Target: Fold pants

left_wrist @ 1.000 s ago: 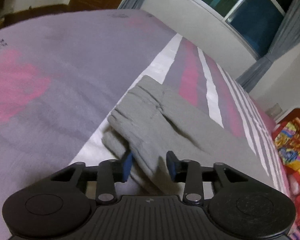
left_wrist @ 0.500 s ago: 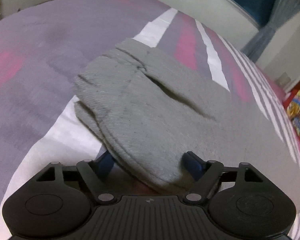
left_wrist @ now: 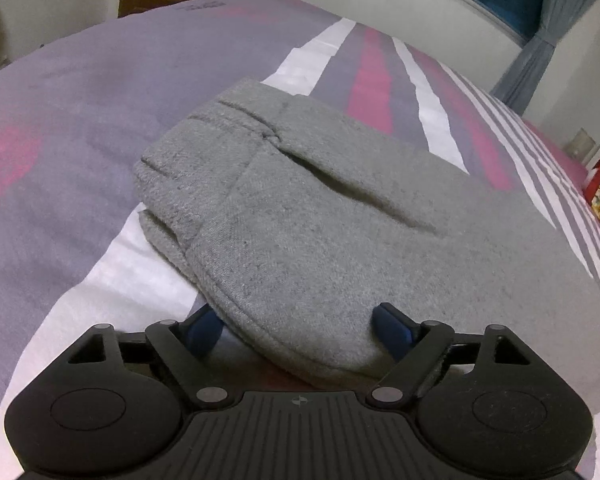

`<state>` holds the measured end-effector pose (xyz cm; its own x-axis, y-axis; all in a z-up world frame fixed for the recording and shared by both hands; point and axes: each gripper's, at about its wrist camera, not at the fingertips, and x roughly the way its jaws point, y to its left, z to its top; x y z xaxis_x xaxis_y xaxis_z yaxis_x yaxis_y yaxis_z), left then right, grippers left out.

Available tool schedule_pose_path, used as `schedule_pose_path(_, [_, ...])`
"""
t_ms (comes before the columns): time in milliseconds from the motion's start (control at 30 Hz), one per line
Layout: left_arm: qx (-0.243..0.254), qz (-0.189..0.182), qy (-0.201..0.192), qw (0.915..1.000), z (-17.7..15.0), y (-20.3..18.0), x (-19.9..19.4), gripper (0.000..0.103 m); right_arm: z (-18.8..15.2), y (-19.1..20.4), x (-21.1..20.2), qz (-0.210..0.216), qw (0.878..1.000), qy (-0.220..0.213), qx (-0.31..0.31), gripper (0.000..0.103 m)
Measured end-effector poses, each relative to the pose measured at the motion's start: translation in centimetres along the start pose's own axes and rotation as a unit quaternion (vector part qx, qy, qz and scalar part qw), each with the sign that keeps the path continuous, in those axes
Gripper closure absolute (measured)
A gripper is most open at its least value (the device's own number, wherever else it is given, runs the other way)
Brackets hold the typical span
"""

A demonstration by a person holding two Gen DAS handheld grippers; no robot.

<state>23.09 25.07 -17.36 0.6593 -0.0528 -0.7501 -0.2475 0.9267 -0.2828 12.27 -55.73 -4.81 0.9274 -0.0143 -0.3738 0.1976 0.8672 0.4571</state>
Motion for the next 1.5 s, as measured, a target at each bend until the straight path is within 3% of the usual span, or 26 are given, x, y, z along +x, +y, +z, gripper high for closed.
schedule_pose_path(100, [0.001, 0.000, -0.001, 1.0000, -0.1, 0.1, 0.0, 0.019, -1.9, -1.4, -0.2, -0.027, 0.999, -0.009, -0.015, 0.093])
schedule_pose_path(167, [0.000, 0.000, 0.000, 1.0000, -0.2, 0.0, -0.1, 0.018, -4.8, -4.0, 3.0, -0.097, 0.993, 0.063, 0.013, 0.088])
schedule_pose_path(200, [0.001, 0.000, 0.002, 1.0000, -0.1, 0.1, -0.2, 0.018, -6.1, -5.7, 4.7, -0.124, 0.984, 0.118, 0.052, 0.086])
schedule_pose_path(267, [0.005, -0.002, 0.009, 0.9999, 0.1, 0.2, -0.9, 0.018, -6.3, -7.0, 3.6, -0.101, 0.984, 0.097, 0.113, 0.084])
schedule_pose_path(300, [0.009, -0.005, 0.012, 0.9999, 0.3, 0.5, -1.4, 0.018, -6.0, -6.6, 2.8, -0.107, 0.985, 0.085, 0.110, 0.077])
schedule_pose_path(433, [0.032, 0.007, -0.038, 0.9988, 0.6, 0.8, -5.4, 0.018, -4.8, -3.1, -0.5, -0.118, 0.992, 0.027, 0.020, 0.074])
schedule_pose_path(500, [0.055, -0.009, -0.069, 0.9961, 1.4, -0.6, -6.8, 0.018, -4.5, 0.2, -0.4, -0.073, 0.996, 0.039, -0.043, 0.074])
schedule_pose_path(600, [0.107, -0.042, -0.072, 0.9907, 2.9, -5.0, -6.0, 0.018, -5.3, 6.7, 2.5, 0.007, 0.988, 0.088, -0.123, 0.074])
schedule_pose_path(733, [0.143, -0.067, -0.056, 0.9859, 4.1, -9.3, -2.1, 0.015, -9.2, 18.9, 8.6, 0.124, 0.957, 0.167, -0.203, 0.071])
schedule_pose_path(800, [0.145, -0.083, -0.055, 0.9844, 4.5, -10.5, -0.7, 0.015, -11.6, 24.3, 11.5, 0.170, 0.931, 0.197, -0.256, 0.072])
schedule_pose_path(900, [0.162, -0.077, -0.046, 0.9827, 4.9, -11.7, 1.3, 0.015, -15.6, 31.8, 14.9, 0.233, 0.889, 0.238, -0.315, 0.073])
schedule_pose_path(1000, [0.173, -0.051, 0.008, 0.9836, 4.6, -11.8, 5.0, 0.015, -18.9, 36.1, 17.0, 0.257, 0.864, 0.262, -0.344, 0.071])
schedule_pose_path(1067, [0.182, -0.052, 0.008, 0.9819, 4.5, -11.6, 5.9, 0.013, -21.2, 37.6, 18.7, 0.223, 0.857, 0.284, -0.367, 0.067])
schedule_pose_path(1133, [0.175, -0.057, 0.010, 0.9829, 5.6, -11.9, 5.0, 0.013, -22.3, 38.6, 19.2, 0.214, 0.855, 0.270, -0.389, 0.061])
schedule_pose_path(1200, [0.175, -0.064, -0.029, 0.9821, 6.7, -11.8, 3.4, 0.013, -21.2, 39.8, 19.2, 0.217, 0.862, 0.247, -0.386, 0.062])
schedule_pose_path(1267, [0.170, -0.042, -0.029, 0.9841, 7.9, -11.2, 4.0, 0.013, -20.5, 40.8, 19.7, 0.231, 0.870, 0.231, -0.369, 0.062])
schedule_pose_path(1333, [0.155, -0.017, -0.002, 0.9877, 8.5, -9.8, 5.9, 0.013, -20.7, 41.7, 21.2, 0.226, 0.873, 0.248, -0.354, 0.063])
schedule_pose_path(1367, [0.148, -0.024, 0.013, 0.9887, 8.3, -9.1, 6.9, 0.013, -21.1, 42.1, 22.5, 0.220, 0.874, 0.270, -0.338, 0.062])
schedule_pose_path(1433, [0.150, -0.022, 0.009, 0.9885, 8.0, -9.3, 6.5, 0.013, -22.0, 41.9, 24.2, 0.194, 0.875, 0.308, -0.320, 0.061])
schedule_pose_path(1500, [0.157, -0.025, -0.009, 0.9873, 7.3, -9.9, 4.6, 0.013, -21.4, 41.3, 23.2, 0.185, 0.883, 0.302, -0.308, 0.061])
